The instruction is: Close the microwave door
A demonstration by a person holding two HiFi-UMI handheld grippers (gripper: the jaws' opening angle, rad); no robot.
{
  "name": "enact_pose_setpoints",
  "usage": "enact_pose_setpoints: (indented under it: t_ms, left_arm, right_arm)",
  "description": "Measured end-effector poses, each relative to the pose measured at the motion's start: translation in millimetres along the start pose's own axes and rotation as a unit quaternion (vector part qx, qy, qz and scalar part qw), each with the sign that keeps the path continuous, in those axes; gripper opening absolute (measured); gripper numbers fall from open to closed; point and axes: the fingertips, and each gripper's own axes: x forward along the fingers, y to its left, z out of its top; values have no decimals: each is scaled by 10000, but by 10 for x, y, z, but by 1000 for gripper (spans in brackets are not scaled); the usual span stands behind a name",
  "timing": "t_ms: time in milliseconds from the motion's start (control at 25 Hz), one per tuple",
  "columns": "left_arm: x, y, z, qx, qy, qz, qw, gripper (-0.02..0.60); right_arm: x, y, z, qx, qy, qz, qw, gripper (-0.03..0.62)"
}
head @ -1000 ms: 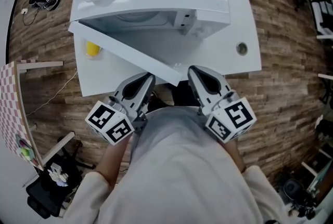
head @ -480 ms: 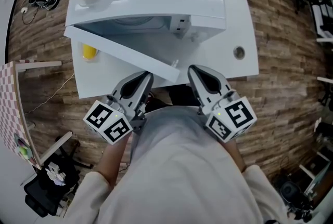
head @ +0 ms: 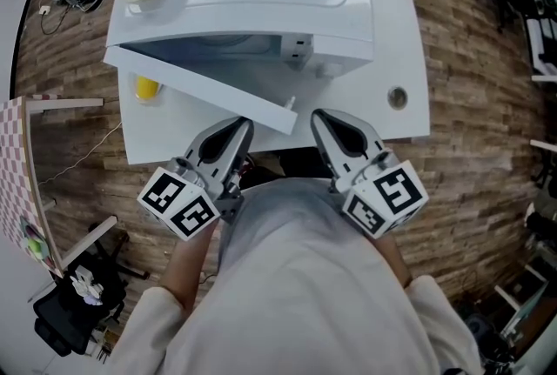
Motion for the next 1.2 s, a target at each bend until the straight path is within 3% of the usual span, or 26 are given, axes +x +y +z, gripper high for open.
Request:
enact_pose_setpoints:
  t_ms: [720, 1200]
  left_arm:
    - [294, 63, 94, 81, -388, 490, 9980, 17]
    - [485, 31, 148, 180, -277, 308, 9990, 17]
  right_arm:
    - [9, -211, 169, -212, -81, 510, 9984, 17]
    - [51, -262, 216, -454, -6, 542, 9975, 17]
